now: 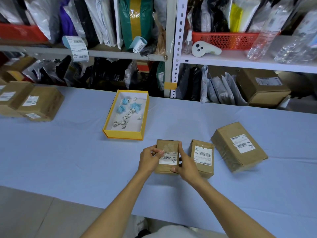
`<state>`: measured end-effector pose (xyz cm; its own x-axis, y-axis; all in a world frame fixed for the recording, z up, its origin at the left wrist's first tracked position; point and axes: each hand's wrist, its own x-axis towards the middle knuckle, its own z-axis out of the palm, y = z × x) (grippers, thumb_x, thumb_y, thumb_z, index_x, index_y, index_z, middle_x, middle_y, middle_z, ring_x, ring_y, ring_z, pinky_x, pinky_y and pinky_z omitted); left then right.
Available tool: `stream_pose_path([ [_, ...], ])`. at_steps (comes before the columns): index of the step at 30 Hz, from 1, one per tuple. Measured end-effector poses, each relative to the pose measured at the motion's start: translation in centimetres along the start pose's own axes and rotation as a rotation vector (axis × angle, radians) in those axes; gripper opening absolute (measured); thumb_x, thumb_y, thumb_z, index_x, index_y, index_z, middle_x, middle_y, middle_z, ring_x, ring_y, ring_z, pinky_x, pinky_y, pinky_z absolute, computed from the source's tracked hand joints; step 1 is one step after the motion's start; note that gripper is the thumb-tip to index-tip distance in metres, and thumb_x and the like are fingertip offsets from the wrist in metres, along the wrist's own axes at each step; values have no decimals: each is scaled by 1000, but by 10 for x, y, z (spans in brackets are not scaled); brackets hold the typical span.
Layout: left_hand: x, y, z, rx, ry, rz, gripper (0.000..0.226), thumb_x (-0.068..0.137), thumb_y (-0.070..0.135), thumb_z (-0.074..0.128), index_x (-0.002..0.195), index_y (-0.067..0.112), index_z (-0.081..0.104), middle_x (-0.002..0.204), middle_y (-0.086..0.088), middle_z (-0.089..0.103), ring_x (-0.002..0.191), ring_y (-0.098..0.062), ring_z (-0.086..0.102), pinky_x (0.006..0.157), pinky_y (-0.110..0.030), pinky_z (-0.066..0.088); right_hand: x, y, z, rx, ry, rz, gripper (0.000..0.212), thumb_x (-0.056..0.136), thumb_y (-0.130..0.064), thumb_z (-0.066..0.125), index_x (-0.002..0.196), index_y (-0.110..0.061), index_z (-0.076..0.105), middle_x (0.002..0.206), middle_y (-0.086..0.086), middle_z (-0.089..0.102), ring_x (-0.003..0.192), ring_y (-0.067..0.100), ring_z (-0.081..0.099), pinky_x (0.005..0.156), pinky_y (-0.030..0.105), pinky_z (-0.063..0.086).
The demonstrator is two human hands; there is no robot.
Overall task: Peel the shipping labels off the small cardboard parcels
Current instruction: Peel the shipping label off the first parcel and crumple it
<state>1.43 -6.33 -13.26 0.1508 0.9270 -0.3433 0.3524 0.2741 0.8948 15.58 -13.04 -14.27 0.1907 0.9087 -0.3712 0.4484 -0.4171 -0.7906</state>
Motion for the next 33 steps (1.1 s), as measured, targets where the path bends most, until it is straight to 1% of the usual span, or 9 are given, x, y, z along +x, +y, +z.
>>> stream_pose_path([
  [5,4,-8,-6,-23,-31,-32,16,85,14,70,71,11,62,107,5,65,92,-19,68,81,-30,54,1,-3,-3,59,-28,16,111,76,5,73,154,-27,1,95,-13,57,78,2,60,63,12,52],
  [9,10,-13,-10,-16,-87,-44,18,82,18,72,67,14,65,121,-5,68,98,-21,69,94,-45,53,0,-3,-6,68,-41,36,111,75,5,73,154,-29,3,102,-3,60,77,2,60,57,10,50],
  [13,10,-12,-10,-1,-87,-62,18,83,19,72,67,14,65,115,-10,70,101,-21,68,96,-44,52,1,-2,-6,60,-38,38,112,75,5,74,154,-30,3,104,-1,62,77,3,60,59,12,51],
  [16,11,-10,-11,-10,-107,-75,18,84,18,71,67,12,65,101,-2,72,99,-20,69,95,-45,53,2,-1,-5,46,-35,37,114,74,4,74,154,-29,0,103,-4,61,78,3,61,64,14,52],
  [21,13,-5,-15,-16,-145,-95,12,83,14,71,76,4,69,116,-5,66,108,-17,65,100,-41,51,1,-3,-4,13,-36,35,115,75,2,75,153,-29,-4,100,-9,59,82,6,61,66,13,50],
  [25,14,-6,-16,-15,-152,-99,14,83,14,72,79,0,69,118,-5,67,106,-14,65,100,-41,51,1,-4,-1,0,-16,35,118,72,1,76,153,-31,-5,100,-4,62,91,19,66,82,35,57],
  [27,14,-3,-17,-35,-185,-104,15,81,16,72,70,8,68,116,-4,70,104,-18,67,99,-43,51,1,-3,0,-17,-4,40,120,72,1,75,153,-31,-8,103,1,63,96,23,65,86,40,56],
  [30,13,3,-18,-17,-234,-113,22,83,18,71,62,15,63,103,0,72,93,-18,67,90,-36,51,3,-1,0,-9,10,50,119,72,2,74,153,-28,-7,105,1,62,98,24,65,86,38,56],
  [33,11,8,-20,9,-234,-114,25,88,16,66,63,17,63,102,-4,72,84,-13,61,78,-27,44,4,-2,-2,38,15,69,108,77,-1,72,155,-23,0,101,0,62,93,22,65,79,33,58],
])
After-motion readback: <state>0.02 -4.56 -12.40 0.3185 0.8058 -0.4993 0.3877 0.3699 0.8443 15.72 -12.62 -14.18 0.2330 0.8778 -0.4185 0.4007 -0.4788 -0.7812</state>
